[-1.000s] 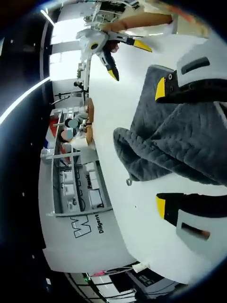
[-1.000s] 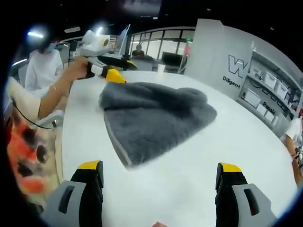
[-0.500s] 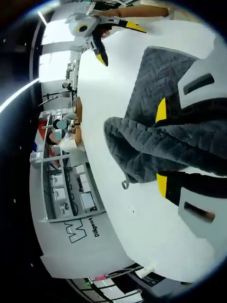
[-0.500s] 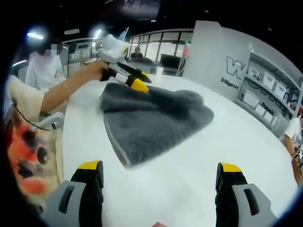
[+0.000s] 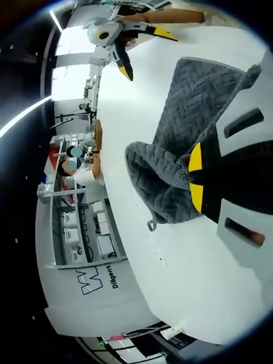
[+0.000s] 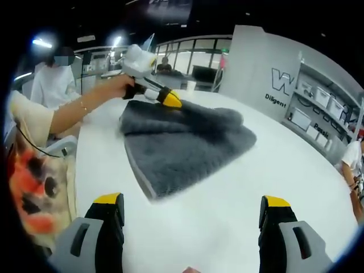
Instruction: Open the folded towel by lifting each exposed corner and separating the folded layers until the towel lies flat within the target outline without major curled edges
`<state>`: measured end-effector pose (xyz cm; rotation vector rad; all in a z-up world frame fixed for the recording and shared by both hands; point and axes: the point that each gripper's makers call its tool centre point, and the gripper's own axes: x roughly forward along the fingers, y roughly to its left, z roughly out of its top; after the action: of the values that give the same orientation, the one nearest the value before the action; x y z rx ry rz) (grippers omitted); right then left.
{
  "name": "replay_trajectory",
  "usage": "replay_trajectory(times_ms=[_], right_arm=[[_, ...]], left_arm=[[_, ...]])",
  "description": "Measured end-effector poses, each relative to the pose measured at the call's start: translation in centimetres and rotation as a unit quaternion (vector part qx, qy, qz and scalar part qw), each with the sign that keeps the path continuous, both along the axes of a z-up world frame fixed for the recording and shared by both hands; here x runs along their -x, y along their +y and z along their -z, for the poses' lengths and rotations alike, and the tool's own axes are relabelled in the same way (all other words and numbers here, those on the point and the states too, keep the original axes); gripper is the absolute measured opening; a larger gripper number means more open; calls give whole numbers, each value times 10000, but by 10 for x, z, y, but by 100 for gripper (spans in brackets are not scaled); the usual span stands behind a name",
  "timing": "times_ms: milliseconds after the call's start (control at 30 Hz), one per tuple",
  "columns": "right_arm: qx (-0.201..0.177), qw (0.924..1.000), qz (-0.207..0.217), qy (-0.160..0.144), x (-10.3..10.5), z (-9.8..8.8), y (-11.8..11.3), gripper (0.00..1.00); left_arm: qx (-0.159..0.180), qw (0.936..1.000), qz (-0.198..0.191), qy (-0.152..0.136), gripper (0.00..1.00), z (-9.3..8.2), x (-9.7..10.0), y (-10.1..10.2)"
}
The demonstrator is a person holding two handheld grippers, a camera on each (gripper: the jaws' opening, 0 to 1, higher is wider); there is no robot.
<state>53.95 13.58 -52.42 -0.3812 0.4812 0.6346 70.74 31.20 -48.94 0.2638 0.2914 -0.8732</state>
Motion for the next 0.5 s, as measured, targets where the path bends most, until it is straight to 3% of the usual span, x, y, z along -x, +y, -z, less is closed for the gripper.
replay_trajectory(times_ms=[500], right_arm=[[-75,9999,80,-9,0,-1,-5,99]], left_arm=[[309,9988,-381,-95,4,-29,-18,31]])
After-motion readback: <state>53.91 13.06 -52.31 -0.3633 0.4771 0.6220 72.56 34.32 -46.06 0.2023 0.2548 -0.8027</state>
